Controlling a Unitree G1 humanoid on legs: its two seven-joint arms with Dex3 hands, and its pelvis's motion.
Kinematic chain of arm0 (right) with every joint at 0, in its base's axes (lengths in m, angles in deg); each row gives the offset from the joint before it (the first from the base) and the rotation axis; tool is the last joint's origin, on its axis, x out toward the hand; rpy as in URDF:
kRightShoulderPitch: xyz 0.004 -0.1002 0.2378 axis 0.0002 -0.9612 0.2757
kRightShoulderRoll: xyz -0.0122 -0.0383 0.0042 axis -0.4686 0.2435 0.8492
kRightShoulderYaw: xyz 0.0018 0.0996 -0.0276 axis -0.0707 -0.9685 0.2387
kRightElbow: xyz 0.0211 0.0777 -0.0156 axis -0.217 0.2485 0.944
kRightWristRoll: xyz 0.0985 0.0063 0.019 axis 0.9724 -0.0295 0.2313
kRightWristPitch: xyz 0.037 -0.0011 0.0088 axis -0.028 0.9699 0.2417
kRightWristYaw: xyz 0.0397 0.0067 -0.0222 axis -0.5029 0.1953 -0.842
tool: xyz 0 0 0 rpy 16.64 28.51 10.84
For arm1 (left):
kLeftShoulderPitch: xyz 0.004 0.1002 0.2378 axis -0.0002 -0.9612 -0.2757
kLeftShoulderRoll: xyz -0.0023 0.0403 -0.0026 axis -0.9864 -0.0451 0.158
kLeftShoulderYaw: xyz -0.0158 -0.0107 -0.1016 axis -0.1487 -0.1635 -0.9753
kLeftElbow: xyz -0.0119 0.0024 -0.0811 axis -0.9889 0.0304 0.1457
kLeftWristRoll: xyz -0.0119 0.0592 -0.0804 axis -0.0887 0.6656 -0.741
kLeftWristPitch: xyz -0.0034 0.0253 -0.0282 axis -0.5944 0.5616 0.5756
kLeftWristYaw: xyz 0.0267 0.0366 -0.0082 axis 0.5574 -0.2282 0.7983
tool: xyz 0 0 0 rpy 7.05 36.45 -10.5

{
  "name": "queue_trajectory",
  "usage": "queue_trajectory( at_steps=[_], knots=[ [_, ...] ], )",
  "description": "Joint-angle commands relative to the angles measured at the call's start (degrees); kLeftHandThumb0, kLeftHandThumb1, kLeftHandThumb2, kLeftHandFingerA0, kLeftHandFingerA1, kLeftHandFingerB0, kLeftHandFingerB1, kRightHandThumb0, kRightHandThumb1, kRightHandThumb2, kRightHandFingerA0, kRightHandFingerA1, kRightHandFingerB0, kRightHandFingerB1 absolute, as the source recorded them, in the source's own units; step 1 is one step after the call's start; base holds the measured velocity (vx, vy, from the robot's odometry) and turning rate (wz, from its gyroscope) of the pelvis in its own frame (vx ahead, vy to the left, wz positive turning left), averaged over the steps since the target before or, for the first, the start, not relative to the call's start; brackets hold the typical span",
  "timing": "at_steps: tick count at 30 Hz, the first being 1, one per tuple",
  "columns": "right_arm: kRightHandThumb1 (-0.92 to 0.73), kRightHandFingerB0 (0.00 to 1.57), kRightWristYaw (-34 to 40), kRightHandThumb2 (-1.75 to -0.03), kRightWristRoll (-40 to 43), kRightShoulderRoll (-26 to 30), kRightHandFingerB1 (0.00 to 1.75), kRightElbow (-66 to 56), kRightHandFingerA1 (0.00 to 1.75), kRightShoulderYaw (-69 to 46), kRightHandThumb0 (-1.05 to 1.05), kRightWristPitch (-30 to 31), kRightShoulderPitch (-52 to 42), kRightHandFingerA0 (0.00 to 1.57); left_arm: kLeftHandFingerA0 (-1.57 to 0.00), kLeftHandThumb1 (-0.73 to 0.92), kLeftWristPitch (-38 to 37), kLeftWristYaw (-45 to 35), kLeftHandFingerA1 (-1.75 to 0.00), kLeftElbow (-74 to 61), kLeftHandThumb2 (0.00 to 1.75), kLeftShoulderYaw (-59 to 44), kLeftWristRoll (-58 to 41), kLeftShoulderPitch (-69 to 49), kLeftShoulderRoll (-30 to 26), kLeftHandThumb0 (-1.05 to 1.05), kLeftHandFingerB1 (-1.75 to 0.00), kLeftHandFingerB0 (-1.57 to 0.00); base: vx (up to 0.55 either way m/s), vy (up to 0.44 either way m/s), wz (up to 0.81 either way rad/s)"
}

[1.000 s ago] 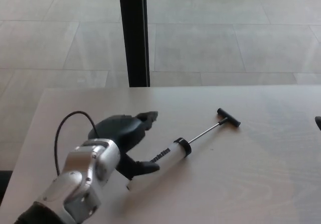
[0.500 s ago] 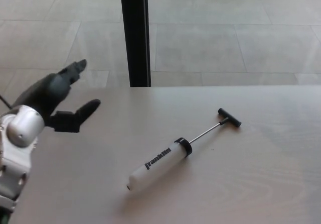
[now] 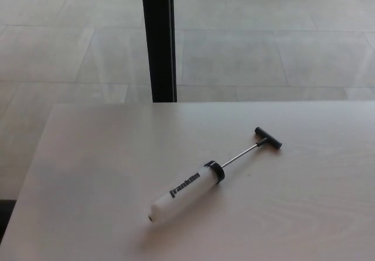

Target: The robot uses its left hand to lift the air pump kept on the middle of the desk and use the right hand to pull out the handle

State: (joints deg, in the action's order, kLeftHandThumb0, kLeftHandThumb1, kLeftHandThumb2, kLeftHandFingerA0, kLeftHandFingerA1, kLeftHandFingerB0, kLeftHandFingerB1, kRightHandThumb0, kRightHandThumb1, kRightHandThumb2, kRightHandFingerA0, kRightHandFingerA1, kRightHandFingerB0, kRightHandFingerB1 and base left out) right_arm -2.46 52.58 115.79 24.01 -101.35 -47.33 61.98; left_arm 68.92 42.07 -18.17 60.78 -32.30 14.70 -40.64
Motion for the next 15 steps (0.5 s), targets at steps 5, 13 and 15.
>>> queue_trajectory(
  at_steps=[5,13,15],
  knots=[
    [-0.83,0.2,5.0,-0.65,22.2,7.8,0.34,35.4,0.5,-33.5,-0.86,-14.1,-19.5,0.2,-0.03,0.56,-15.5,4.1,-0.53,43.4,1.09,-47.1,-37.1,-27.5,-1.5,-0.36,-0.49,0.0,0.0,0.0,0.0],
    [-0.92,0.17,3.4,-0.71,23.6,-2.2,0.37,37.3,0.47,-31.4,-0.81,-14.8,-13.8,0.11,-0.25,0.79,-14.9,11.3,-0.4,51.4,0.64,-35.1,-24.3,-27.1,3.1,-0.67,-0.33,-0.25,0.0,0.0,0.0],
    [-0.92,0.1,1.7,-0.75,25.5,-4.1,0.31,37.4,0.36,-32.6,-0.8,-12.1,-12.6,0.01,-0.24,0.8,-11.9,8.4,-0.46,48.6,0.64,-37.1,-26.6,-28.8,4.5,-0.64,-0.34,-0.23,0.0,0.0,0.0]
  ],
)
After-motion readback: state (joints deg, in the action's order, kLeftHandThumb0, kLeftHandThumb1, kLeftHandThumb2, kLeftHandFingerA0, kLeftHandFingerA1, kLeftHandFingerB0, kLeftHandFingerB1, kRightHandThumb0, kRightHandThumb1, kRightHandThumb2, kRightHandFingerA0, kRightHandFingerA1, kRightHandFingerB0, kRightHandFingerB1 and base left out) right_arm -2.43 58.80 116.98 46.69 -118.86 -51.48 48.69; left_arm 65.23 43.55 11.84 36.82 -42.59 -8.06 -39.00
